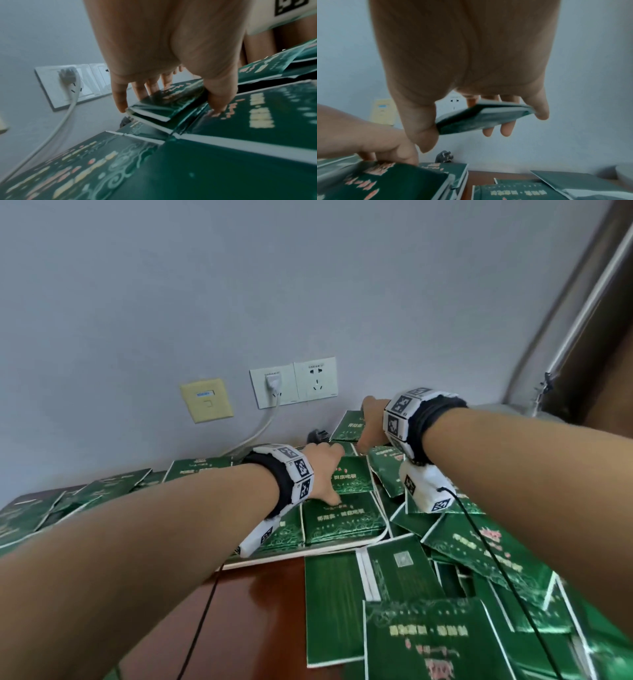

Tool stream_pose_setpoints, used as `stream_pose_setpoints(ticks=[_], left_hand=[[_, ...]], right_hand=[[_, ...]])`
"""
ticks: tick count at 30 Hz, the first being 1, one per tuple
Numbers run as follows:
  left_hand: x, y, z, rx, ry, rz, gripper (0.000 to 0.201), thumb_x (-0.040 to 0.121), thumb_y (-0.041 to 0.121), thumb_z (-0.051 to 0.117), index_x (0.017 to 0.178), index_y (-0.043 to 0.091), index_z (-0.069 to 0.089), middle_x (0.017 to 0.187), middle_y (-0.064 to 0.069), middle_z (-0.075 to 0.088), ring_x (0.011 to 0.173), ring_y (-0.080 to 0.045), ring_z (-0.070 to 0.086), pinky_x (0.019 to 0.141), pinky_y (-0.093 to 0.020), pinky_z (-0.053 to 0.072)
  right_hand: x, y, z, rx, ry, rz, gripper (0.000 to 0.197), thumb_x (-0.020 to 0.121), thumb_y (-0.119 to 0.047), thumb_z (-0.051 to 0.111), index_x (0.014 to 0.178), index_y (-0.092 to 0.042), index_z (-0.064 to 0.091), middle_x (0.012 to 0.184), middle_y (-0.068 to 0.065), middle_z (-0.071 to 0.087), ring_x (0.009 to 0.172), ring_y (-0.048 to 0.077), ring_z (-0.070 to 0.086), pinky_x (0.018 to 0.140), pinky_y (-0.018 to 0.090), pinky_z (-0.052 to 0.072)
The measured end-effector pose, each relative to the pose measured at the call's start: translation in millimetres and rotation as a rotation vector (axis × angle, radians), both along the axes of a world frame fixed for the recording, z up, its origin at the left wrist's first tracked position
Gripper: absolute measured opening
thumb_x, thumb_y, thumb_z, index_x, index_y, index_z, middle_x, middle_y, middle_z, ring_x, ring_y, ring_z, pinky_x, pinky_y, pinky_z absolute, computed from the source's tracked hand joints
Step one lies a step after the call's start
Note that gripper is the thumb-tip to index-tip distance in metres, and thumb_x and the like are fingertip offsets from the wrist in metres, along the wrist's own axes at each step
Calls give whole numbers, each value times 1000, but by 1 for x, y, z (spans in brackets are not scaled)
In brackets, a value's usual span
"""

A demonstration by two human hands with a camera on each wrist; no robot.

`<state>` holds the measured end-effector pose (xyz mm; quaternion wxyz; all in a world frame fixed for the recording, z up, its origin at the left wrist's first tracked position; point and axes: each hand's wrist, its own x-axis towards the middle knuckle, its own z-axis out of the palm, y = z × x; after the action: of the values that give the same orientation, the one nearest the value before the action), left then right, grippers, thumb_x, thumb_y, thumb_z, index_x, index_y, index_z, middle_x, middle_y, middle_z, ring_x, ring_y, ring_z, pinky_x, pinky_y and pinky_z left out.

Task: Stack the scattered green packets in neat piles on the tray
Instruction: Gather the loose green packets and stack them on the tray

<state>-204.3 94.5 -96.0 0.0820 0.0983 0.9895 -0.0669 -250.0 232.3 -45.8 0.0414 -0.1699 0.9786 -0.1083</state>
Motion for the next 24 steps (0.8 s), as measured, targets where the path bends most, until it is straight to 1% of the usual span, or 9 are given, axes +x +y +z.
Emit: stream_pose_setpoints(ticks=[4,8,12,14,16,17,20,22,24], left_hand=[[-18,-3,-6,28,-24,-2,94,67,51,78,140,10,35,129,-12,50,114,-30,52,94,-46,48],[-21,-14,-13,38,-8,9,91,71,54,76,140,8,38,129,-14,54,113,-31,56,93,-43,49],[-16,-18,-14,49,21,17,90,70,52,78,138,8,41,129,-13,54,113,-29,55,93,-41,48],[-15,-18,-13,60,37,26,87,69,50,79,135,8,44,126,-14,54,111,-29,55,92,-40,48],[-15,-19,-12,82,50,32,83,68,47,81,134,10,45,124,-12,53,109,-28,55,91,-39,48],[-15,-19,-12,90,52,32,82,68,46,81,134,12,46,123,-11,52,108,-28,54,91,-37,48],[-14,-19,-11,90,50,33,77,69,45,81,131,14,47,121,-9,51,105,-26,54,89,-35,47],[-12,-18,-10,92,46,34,77,68,47,81,130,15,47,119,-9,51,104,-27,54,89,-38,47],[-10,-18,-10,100,41,37,76,68,48,80,129,15,48,118,-9,51,103,-27,54,88,-39,48]], right_hand=[[-25,-13,-6,39,-26,88,64,78,-20,75,134,-6,47,129,15,53,117,33,53,92,37,44],[-39,-34,-16,59,-40,185,67,79,-20,74,138,-12,42,134,10,51,120,29,51,90,32,42],[-45,-48,-28,119,-63,237,65,82,-16,71,140,-11,41,136,11,49,124,29,49,94,31,41],[-47,-56,-32,171,-65,247,61,87,-19,66,141,-9,39,137,11,48,125,26,49,95,28,40],[-49,-62,-34,224,-72,257,55,94,-23,57,142,-7,35,140,10,47,127,23,46,97,23,36],[-50,-63,-35,199,-90,246,57,94,-22,56,144,-7,33,142,11,45,128,23,45,98,23,35],[-49,-63,-33,194,-65,269,70,90,-20,63,148,-6,25,147,10,40,132,22,41,103,25,31],[-47,-63,-33,203,-70,309,71,88,-17,65,148,-9,28,148,8,38,133,21,40,103,25,30],[-48,-65,-33,224,-76,333,67,87,-15,66,146,-14,34,146,6,41,130,21,44,102,26,34]])
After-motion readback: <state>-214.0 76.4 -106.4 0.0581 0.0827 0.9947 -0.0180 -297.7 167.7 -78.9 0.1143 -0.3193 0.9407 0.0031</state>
